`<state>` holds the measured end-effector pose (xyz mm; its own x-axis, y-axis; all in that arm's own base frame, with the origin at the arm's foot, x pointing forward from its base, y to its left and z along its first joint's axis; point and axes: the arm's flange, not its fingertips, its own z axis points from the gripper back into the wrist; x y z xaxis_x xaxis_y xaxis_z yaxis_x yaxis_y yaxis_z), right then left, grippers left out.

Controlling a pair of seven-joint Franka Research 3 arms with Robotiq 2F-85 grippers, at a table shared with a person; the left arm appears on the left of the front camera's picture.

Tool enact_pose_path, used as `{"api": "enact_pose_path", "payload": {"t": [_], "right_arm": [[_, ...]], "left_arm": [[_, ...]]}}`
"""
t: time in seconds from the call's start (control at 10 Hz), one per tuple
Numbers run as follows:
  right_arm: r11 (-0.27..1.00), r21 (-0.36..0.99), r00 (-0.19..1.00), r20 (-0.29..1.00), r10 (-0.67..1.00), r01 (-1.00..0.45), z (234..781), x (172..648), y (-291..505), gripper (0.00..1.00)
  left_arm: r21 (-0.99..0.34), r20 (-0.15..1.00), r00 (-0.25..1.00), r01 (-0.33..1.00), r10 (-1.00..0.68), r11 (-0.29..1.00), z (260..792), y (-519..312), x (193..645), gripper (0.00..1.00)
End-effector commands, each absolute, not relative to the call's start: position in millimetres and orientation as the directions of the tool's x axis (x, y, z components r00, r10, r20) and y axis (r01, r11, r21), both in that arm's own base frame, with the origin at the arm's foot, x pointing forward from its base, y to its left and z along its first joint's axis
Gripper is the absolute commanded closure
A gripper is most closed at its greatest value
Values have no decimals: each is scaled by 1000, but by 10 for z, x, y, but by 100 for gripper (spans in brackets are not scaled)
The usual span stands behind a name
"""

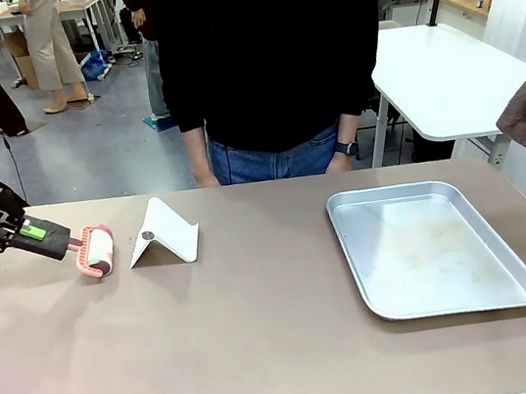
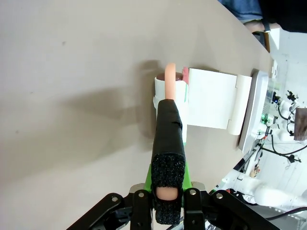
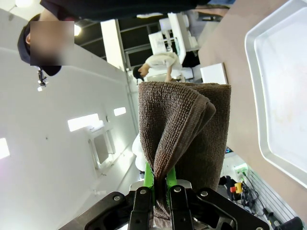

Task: Clean the surface of the table.
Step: Clean the area not pointed to by the person.

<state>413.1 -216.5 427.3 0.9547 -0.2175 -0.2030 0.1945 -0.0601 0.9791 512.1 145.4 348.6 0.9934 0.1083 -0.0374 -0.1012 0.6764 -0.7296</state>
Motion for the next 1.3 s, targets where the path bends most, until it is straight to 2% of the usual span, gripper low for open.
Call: {"api": "enact_pose_path", "payload": {"t": [0.0, 0.5, 0.9, 1.2], "right_arm": [[-62, 980, 957, -199, -212, 190, 4326, 4117, -2156, 98], [-62, 980, 957, -199, -212, 190, 4326, 4117, -2156, 98], [-62, 980, 957, -199, -212, 190, 4326, 4117, -2156, 98], [-62, 980, 957, -199, -212, 190, 4326, 4117, -2156, 98]], "left_arm": [[-720, -42, 991, -119, 129, 684, 3540, 1638, 5023, 78], [-742, -25, 974, -169, 226, 649, 3598, 2173, 4836, 78], [-777, -5, 980, -128, 198, 616, 3665, 2116, 4799, 78], [-820, 15, 977, -110, 213, 562, 4118, 2013, 4687, 78]]}}
